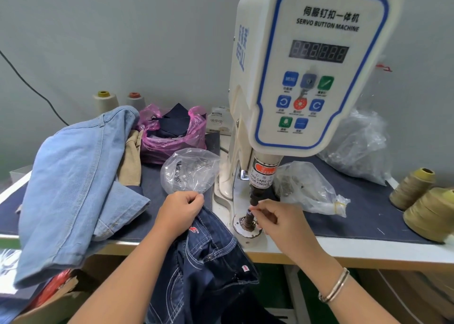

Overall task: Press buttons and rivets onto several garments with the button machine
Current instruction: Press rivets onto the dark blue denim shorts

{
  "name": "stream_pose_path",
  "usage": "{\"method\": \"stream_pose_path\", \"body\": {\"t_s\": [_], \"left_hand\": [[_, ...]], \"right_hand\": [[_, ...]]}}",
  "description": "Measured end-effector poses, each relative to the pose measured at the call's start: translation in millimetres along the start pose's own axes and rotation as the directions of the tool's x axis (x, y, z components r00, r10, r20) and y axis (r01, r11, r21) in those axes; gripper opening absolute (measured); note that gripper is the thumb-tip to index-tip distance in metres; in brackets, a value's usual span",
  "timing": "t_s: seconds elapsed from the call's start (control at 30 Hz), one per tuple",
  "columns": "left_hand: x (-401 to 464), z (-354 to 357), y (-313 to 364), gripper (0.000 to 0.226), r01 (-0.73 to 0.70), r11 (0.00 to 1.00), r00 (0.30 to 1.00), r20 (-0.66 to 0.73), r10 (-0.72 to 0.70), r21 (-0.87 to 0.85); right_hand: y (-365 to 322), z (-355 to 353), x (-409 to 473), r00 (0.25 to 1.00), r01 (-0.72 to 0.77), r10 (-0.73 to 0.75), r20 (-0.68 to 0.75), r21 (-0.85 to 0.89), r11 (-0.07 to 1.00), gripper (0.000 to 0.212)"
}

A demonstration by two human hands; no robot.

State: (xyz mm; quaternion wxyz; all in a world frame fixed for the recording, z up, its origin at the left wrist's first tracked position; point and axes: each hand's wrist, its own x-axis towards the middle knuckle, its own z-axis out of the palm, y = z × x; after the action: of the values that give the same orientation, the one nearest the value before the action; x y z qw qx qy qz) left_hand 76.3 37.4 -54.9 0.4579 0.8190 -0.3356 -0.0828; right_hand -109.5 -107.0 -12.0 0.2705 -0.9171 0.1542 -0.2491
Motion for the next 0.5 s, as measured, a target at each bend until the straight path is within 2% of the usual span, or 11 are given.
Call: {"method": "stream_pose_path", "body": {"t_s": [0.1,0.2,0.27,0.33,0.37,0.43,0.5], "left_hand": [[-1,-1,0,0.04,-0.001,1.0,1.0,0.002,0.001,-0.006],[-2,-1,1,0.049,-0.007,0.999,1.0,-0.01,0.007,-0.05],[-4,-3,8,0.05,-0.041,0.993,0.998,0.035,0.045,-0.11],[-8,-7,25,0.048,-0.089,0.982,0.979,0.167,0.117,-0.168],[-11,-9,35,0.046,-0.104,0.972,0.958,0.24,0.155,-0.211],[-17,-12,58,0.039,-0.094,0.94,0.915,0.343,0.211,-0.327],[-22,-20,77,0.031,-0.063,0.913,0.895,0.382,0.231,-0.404]], "right_hand": [[1,1,-5,0.999,-0.034,0.035,-0.014,0.072,0.997,0.018],[-4,-3,-18,0.987,-0.098,0.123,-0.104,0.213,0.972,0.019],[-12,-4,-31,0.978,-0.104,0.148,-0.148,0.268,0.958,0.021],[-24,-1,-44,0.989,-0.111,0.134,-0.055,0.314,0.943,0.018],[-30,2,-49,0.991,-0.134,0.129,0.039,0.348,0.928,0.025],[-36,10,-56,0.969,-0.199,0.118,0.218,0.401,0.894,0.05],[-38,16,-56,0.939,-0.264,0.134,0.317,0.414,0.871,0.072]]}}
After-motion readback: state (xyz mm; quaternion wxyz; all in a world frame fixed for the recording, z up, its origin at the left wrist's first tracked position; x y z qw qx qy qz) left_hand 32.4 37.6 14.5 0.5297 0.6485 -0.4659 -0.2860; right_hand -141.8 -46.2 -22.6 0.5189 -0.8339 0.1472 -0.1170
